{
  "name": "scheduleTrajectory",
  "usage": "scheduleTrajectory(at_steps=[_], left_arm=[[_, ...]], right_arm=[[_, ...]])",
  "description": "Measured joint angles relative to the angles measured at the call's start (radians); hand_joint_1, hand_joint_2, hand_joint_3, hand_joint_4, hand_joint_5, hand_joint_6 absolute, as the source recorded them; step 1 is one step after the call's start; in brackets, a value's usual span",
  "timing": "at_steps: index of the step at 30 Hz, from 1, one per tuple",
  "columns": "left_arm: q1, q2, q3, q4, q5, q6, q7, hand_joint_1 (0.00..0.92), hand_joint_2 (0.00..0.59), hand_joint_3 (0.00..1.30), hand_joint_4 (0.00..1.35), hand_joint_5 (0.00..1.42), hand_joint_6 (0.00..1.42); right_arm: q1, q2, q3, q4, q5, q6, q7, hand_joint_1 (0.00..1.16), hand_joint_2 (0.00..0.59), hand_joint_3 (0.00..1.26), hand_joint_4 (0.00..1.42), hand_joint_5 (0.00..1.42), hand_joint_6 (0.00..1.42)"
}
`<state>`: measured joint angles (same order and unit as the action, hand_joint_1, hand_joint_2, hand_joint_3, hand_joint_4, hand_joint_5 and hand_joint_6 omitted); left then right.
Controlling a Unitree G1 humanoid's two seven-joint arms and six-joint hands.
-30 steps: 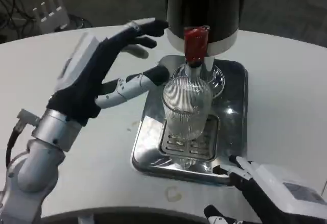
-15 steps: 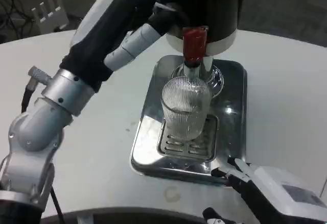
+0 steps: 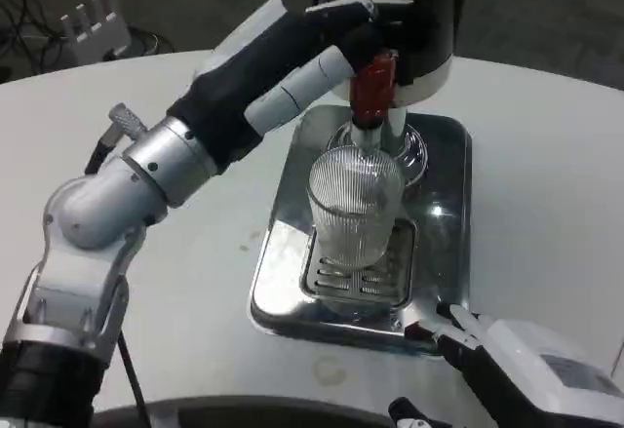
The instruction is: Grasp the cup under the faucet to collect the drink, then remove the cup.
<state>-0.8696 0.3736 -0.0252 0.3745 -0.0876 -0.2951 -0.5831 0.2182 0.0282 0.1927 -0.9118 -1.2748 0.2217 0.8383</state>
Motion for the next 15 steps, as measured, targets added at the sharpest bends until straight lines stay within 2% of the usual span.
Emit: scheduleTrajectory(at_steps=[8,12,15], left_arm=[[-0.017,0.0,-0.002,0.036,-0.02,0.028,-0.078,0.0,0.064,0.29,0.26,0.38,0.48],[-0.038,0.006,-0.018,0.057,-0.017,0.026,-0.106,0.0,0.049,0.29,0.25,0.34,0.36],[-0.047,0.014,-0.032,0.077,0.006,-0.002,-0.108,0.0,0.047,0.28,0.24,0.33,0.34]], right_arm=[[0.005,0.001,0.001,0.0,0.003,0.0,0.0,0.39,0.438,0.16,0.0,0.0,0.02],[0.007,0.004,0.002,-0.001,0.005,0.007,0.0,0.39,0.438,0.16,0.0,0.0,0.02],[0.009,0.005,0.002,-0.002,0.006,0.009,0.0,0.39,0.438,0.16,0.0,0.0,0.02]])
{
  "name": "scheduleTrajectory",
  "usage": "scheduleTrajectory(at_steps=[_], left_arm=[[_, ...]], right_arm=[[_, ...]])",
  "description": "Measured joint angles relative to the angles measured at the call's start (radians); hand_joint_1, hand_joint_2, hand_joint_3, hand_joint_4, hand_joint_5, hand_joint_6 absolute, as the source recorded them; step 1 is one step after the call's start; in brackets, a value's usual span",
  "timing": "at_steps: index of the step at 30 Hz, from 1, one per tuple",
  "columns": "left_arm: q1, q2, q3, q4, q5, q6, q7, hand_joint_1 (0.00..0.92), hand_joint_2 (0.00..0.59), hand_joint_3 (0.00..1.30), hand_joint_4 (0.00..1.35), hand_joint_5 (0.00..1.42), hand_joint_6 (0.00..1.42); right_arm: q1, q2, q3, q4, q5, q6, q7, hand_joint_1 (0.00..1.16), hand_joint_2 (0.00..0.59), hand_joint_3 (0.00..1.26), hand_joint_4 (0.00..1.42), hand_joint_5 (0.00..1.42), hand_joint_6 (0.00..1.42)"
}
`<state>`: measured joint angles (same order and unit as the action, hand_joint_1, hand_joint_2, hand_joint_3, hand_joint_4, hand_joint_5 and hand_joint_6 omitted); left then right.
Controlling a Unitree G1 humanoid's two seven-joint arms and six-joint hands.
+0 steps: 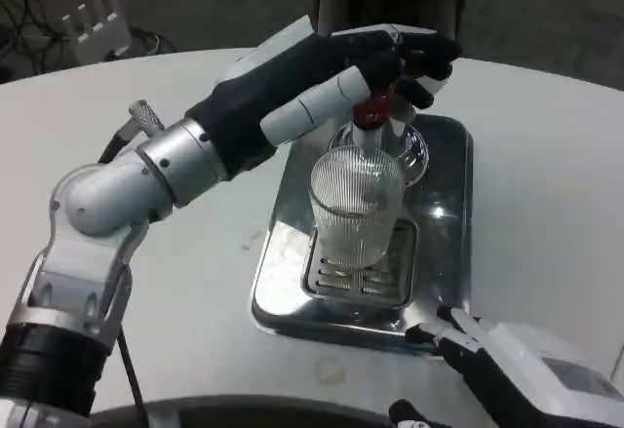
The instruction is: Grasp the cup under the faucet to collect the drink, then remove the cup.
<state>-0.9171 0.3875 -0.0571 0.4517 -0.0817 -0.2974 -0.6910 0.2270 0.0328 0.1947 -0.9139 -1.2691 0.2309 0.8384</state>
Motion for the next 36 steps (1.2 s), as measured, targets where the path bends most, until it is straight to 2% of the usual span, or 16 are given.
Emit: scheduleTrajectory(at_steps=[16,21,23,27,29,30,31,34,36], left_arm=[[-0.045,0.038,-0.073,0.084,0.092,-0.152,0.004,0.0,0.033,0.25,0.17,0.22,0.27],[-0.059,0.048,-0.088,0.101,0.122,-0.185,0.014,0.0,0.03,0.25,0.16,0.2,0.24],[-0.062,0.049,-0.092,0.106,0.13,-0.192,0.017,0.0,0.03,0.25,0.16,0.2,0.23],[-0.066,0.053,-0.102,0.115,0.134,-0.206,0.022,0.0,0.029,0.25,0.15,0.19,0.23],[-0.069,0.057,-0.106,0.119,0.135,-0.212,0.023,0.0,0.029,0.25,0.15,0.19,0.23],[-0.069,0.058,-0.107,0.119,0.135,-0.213,0.024,0.0,0.028,0.25,0.15,0.19,0.23],[-0.069,0.059,-0.107,0.12,0.135,-0.213,0.026,0.0,0.032,0.24,0.14,0.19,0.23],[-0.069,0.061,-0.112,0.121,0.136,-0.218,0.04,0.0,0.033,0.24,0.14,0.19,0.23],[-0.069,0.063,-0.113,0.122,0.136,-0.22,0.043,0.0,0.033,0.24,0.14,0.18,0.23]], right_arm=[[0.019,0.007,0.001,-0.027,0.01,0.005,0.0,0.39,0.438,0.17,0.0,0.0,0.03],[0.019,0.016,-0.008,-0.027,0.053,0.02,-0.011,0.39,0.438,0.17,0.0,0.0,0.03],[0.017,0.018,-0.02,-0.027,0.074,0.026,-0.023,0.38,0.409,0.17,0.0,0.04,0.04],[0.014,0.023,-0.062,-0.028,0.211,0.083,-0.063,0.42,0.325,0.12,0.01,0.1,0.06],[0.009,0.025,-0.092,-0.031,0.309,0.124,-0.115,0.46,0.302,0.08,0.02,0.11,0.06],[0.008,0.025,-0.099,-0.031,0.334,0.135,-0.129,0.49,0.278,0.05,0.03,0.13,0.04],[0.007,0.025,-0.102,-0.031,0.348,0.141,-0.138,0.51,0.266,0.04,0.04,0.14,0.04],[-0.018,0.028,-0.123,-0.025,0.455,0.177,-0.213,0.57,0.236,0.01,0.05,0.16,0.01],[-0.029,0.028,-0.132,-0.007,0.503,0.179,-0.252,0.59,0.227,0.01,0.06,0.17,0.0]])
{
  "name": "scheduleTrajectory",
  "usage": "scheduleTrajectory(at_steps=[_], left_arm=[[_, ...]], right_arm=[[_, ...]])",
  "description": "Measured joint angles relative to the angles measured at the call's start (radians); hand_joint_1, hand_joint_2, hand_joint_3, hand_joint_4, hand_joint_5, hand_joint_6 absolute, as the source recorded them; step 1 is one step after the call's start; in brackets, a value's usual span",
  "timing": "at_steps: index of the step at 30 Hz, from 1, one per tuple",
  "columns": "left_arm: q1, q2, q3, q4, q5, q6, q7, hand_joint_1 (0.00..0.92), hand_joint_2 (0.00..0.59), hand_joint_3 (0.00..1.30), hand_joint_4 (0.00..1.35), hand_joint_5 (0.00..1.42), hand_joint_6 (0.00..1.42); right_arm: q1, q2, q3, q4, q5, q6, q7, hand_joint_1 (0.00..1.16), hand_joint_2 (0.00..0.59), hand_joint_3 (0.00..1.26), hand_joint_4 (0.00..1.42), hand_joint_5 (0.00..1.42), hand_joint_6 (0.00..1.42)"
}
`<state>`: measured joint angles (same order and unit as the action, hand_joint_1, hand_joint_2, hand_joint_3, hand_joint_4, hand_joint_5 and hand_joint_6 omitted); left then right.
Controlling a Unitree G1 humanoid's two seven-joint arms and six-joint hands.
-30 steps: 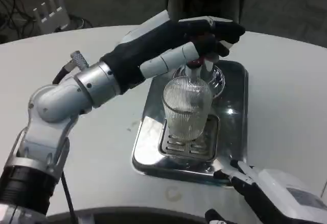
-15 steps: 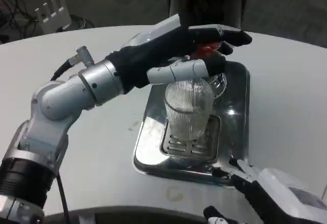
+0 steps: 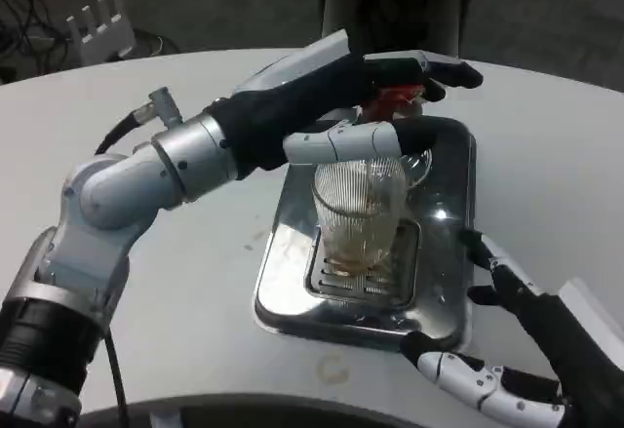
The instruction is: Grasp the cup under the faucet to collect the drink, then remove the cup.
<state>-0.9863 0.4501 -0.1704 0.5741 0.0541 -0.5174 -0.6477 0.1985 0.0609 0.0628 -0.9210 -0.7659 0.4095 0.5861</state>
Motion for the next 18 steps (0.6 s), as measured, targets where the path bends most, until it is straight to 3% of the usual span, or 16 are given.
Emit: scheduleTrajectory(at_steps=[3,6,12,18], left_arm=[[0.0,0.002,-0.002,0.001,0.0,-0.002,0.006,0.0,0.033,0.24,0.14,0.18,0.23],[-0.001,0.003,-0.003,0.001,0.0,-0.003,0.008,0.0,0.033,0.24,0.13,0.18,0.23],[-0.001,0.008,-0.004,-0.003,0.0,-0.003,0.008,0.0,0.032,0.24,0.14,0.18,0.23],[-0.001,0.017,-0.004,-0.013,0.001,0.0,0.006,0.0,0.032,0.24,0.14,0.18,0.23]], right_arm=[[-0.04,-0.005,-0.034,0.09,0.134,-0.011,-0.068,0.59,0.224,0.01,0.06,0.17,0.0],[-0.073,-0.038,-0.063,0.16,0.224,-0.058,-0.13,0.59,0.213,0.01,0.06,0.15,0.0],[-0.135,-0.108,-0.097,0.266,0.329,-0.12,-0.24,0.62,0.206,0.03,0.07,0.16,0.0],[-0.2,-0.163,-0.091,0.369,0.414,-0.158,-0.265,0.63,0.2,0.04,0.08,0.19,0.03]])
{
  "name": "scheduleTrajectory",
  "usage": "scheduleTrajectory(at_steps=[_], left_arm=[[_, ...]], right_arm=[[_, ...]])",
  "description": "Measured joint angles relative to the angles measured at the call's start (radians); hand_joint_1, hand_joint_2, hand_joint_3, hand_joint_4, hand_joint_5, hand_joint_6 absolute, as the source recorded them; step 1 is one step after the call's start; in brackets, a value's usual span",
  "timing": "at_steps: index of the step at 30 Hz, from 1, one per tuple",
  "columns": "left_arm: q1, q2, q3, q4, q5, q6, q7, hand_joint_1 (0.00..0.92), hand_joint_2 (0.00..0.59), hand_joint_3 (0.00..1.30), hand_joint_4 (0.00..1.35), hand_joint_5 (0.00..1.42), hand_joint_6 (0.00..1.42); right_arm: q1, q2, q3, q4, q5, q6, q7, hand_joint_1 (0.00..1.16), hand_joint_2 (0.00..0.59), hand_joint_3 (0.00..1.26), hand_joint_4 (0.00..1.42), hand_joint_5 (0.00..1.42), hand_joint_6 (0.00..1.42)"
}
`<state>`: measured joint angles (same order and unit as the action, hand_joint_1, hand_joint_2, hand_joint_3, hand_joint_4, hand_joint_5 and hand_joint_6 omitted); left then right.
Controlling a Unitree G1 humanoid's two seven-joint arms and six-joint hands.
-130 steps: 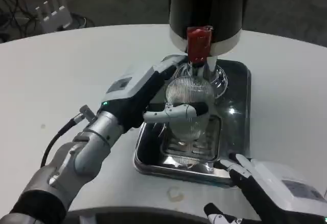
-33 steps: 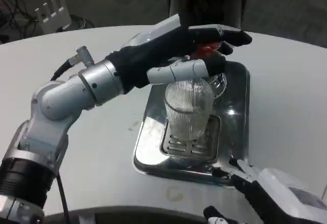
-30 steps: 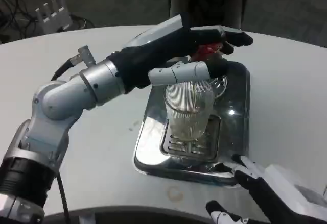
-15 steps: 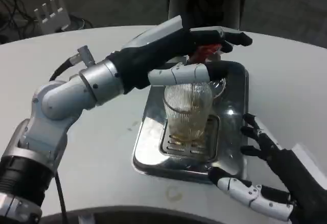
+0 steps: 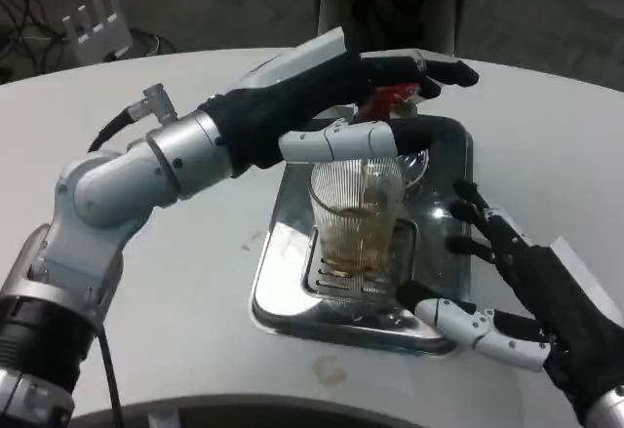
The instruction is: Grasp the cup under the faucet to collect the drink, then remove the cup.
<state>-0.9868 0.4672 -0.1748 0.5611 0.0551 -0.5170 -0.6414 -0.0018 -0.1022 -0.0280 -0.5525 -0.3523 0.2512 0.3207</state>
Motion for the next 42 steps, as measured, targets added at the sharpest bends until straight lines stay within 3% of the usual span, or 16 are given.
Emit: scheduleTrajectory(at_steps=[3,14,23,31,42], left_arm=[[0.0,0.006,0.0,-0.004,0.0,0.002,-0.002,0.0,0.032,0.24,0.14,0.18,0.23],[0.003,0.021,-0.001,-0.034,0.0,0.022,-0.01,0.0,0.031,0.24,0.14,0.18,0.21],[0.011,0.027,-0.002,-0.064,0.001,0.044,-0.01,0.0,0.031,0.24,0.14,0.18,0.21],[0.021,0.032,-0.002,-0.097,0.003,0.071,-0.01,0.0,0.031,0.24,0.14,0.18,0.21],[0.029,0.045,-0.002,-0.118,0.001,0.084,-0.011,0.0,0.035,0.25,0.14,0.18,0.21]], right_arm=[[-0.038,-0.028,0.01,0.047,0.01,-0.013,-0.022,0.63,0.199,0.04,0.09,0.19,0.04],[-0.12,-0.069,0.037,0.161,0.035,-0.036,-0.092,0.63,0.199,0.05,0.09,0.2,0.05],[-0.203,-0.072,0.057,0.253,0.062,-0.053,-0.117,0.69,0.188,0.0,0.07,0.18,0.05],[-0.333,-0.064,0.09,0.362,0.061,-0.075,-0.172,0.72,0.187,0.0,0.07,0.17,0.06],[-0.355,-0.052,0.122,0.45,0.064,-0.098,-0.215,0.75,0.186,0.02,0.07,0.17,0.06]])
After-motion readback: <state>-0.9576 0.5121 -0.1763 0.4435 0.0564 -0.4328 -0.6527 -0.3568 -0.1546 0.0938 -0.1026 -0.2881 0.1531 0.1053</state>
